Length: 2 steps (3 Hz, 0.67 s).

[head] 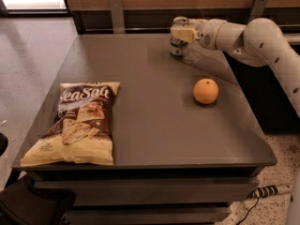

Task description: Move 7up can near brown chip bag

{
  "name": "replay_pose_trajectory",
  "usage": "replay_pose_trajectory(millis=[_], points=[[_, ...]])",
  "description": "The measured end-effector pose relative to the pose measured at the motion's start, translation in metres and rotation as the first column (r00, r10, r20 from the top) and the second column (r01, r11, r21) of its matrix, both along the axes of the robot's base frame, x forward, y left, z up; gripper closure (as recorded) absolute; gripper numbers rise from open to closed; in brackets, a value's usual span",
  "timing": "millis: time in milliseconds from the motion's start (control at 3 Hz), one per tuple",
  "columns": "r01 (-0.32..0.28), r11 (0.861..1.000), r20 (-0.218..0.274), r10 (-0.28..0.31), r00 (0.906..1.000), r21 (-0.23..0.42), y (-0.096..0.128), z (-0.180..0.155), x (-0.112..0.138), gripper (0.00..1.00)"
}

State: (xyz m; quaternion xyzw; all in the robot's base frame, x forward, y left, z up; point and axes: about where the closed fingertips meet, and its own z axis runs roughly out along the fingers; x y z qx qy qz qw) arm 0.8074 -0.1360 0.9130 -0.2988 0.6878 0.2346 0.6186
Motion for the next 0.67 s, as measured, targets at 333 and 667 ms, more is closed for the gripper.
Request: replay_pose_trajectory(millis=[333,667], points=[[-0.022,1.000,0.012,0.022,0.9997,-0.005,-0.003,0.023,-0.014,1.00],[-0.066,0.998,0.021,0.066,0.9976,0.004,-0.007,0.052,-0.042,1.00]])
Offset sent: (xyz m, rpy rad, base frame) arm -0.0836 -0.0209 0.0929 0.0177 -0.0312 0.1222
